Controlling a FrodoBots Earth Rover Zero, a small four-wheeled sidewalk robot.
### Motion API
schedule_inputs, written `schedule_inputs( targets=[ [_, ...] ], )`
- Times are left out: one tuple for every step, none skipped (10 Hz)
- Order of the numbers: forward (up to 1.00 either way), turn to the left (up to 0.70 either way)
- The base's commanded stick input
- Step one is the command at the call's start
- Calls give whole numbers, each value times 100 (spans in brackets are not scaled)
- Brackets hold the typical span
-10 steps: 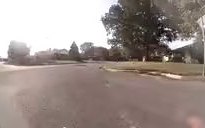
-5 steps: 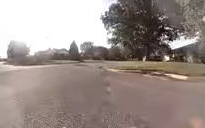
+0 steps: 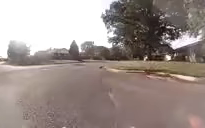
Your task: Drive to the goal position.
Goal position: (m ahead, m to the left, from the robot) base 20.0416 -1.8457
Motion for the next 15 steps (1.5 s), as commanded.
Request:
schedule_inputs(
  targets=[
    [85,0],
    [85,0],
    [85,0],
    [85,0],
    [85,0],
    [85,0],
    [85,0],
    [85,0],
    [85,0],
    [85,0],
    [85,0],
    [85,0],
    [85,0],
    [85,0],
    [85,0]
  ],
)
